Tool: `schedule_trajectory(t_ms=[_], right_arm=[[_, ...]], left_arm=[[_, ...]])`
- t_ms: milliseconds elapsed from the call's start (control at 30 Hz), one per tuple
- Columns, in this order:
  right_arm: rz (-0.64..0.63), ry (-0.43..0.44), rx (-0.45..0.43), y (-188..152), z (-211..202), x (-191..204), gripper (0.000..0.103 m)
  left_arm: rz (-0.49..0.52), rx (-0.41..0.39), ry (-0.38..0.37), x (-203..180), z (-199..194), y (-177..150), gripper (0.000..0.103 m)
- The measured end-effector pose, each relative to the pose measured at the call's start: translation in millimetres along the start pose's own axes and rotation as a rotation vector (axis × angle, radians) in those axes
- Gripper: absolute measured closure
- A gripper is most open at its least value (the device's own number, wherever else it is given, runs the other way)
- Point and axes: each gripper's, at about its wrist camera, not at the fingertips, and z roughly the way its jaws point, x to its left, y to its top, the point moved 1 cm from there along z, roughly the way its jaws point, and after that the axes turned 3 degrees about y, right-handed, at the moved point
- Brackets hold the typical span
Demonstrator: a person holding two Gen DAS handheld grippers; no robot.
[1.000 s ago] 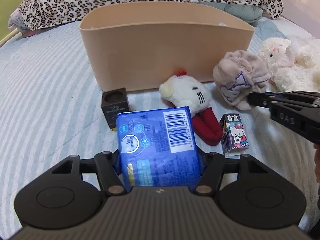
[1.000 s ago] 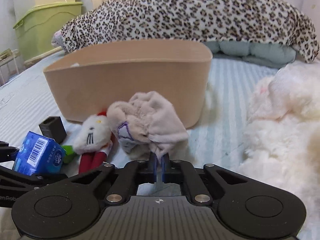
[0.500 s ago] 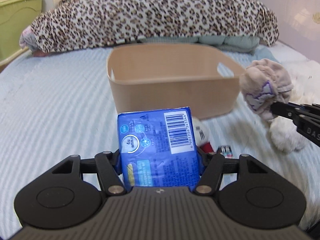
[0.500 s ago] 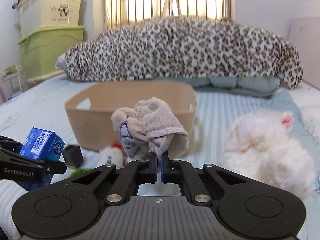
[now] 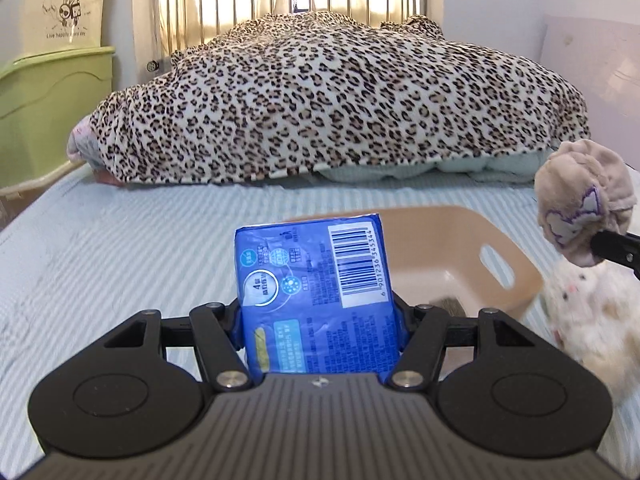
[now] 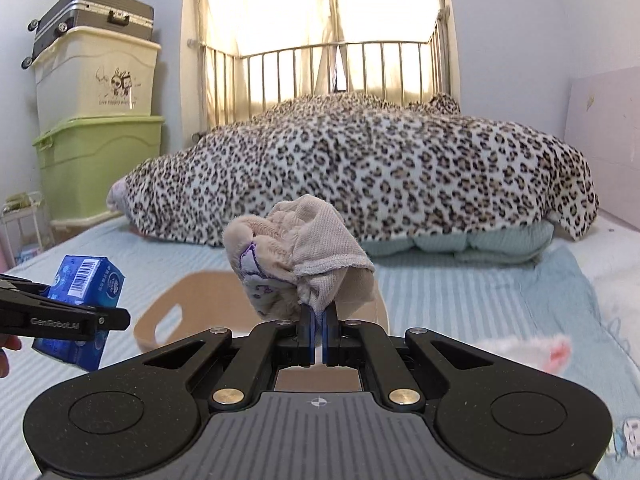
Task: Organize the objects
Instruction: 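Carry tissue pack and pink plush over the basket and release both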
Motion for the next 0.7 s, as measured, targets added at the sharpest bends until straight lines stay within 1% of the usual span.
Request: schedule_trajectory(t_ms=[200,300,467,500,600,700], right_arm=[[-0.023,-0.015,0.0,13,34,0,0.1],[-0.061,-0.024,0.027,9,56,2,0.1],[-0.061,-0.031,0.113,-2,98,4,0.1],[-0.06,-0.031,0.13,-7,105,6,0.1],[-0.054,-0.039,0.186,-16,122,9,0.1],[-0.052,-0.058,0.232,-23,132,11,0.098]], left_arm=[[0.058,-0.009,0.026,-14,40,24,0.038],[0.09,0.021,0.032,-20,66,27,0.038],[0.129,0.103,0.08,-29,112,18,0.038],[0.132,0.12,0.08,-31,120,15,0.038],[0.145,0.167,0.057,-36,130,5,0.038],[0.158,0.183,0.052,-36,128,-5,0.034]])
